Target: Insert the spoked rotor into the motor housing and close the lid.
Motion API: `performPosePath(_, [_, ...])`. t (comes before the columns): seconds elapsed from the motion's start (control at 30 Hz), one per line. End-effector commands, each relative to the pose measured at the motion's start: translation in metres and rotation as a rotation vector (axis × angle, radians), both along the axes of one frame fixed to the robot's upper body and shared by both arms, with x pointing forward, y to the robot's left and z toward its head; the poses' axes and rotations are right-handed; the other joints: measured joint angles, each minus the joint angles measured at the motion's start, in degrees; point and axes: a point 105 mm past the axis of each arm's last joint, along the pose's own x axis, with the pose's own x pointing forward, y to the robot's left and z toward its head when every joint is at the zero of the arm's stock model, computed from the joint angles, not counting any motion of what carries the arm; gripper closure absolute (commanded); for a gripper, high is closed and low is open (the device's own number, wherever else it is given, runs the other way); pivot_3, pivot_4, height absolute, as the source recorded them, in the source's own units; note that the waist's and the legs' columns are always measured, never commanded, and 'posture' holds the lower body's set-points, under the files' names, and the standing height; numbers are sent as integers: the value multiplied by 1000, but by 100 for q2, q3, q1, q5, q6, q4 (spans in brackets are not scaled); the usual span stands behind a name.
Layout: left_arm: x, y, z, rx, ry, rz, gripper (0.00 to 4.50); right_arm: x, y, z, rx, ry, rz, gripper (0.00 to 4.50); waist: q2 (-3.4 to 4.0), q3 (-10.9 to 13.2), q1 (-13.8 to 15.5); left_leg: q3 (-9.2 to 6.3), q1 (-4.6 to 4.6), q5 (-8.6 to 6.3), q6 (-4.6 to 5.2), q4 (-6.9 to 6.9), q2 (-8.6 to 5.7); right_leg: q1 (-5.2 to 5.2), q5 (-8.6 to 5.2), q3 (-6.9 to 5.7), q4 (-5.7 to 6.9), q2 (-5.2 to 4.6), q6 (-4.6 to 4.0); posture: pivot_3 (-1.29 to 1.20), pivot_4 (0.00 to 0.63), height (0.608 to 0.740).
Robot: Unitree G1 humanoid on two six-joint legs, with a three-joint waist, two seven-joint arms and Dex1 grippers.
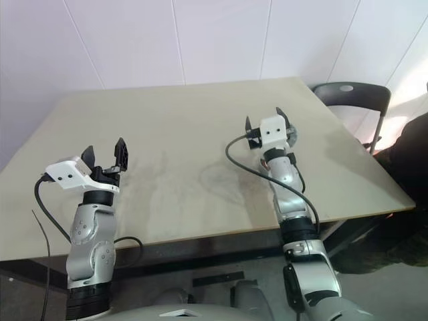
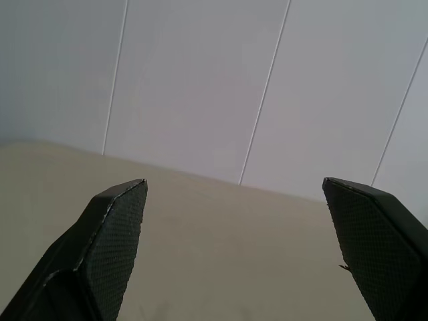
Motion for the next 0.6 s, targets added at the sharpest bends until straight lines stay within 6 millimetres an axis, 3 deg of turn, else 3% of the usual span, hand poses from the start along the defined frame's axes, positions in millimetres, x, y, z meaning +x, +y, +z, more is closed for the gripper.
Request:
performPosePath(0.03, [-1,-4,15,20,-51,-18,37,0,4,19,-1,-63,14,64,1,0,0,0,-1,0,0,0,0,0,0,0,0,0,0,0,0,740])
performPosePath(0.6, [1,-9,14,32,-46,-45,37,0,0,17,-5,-59,-6,64,1,1,-1,0,-1,0,0,0,0,0,-1,0,-1,0,-1,0,0,740])
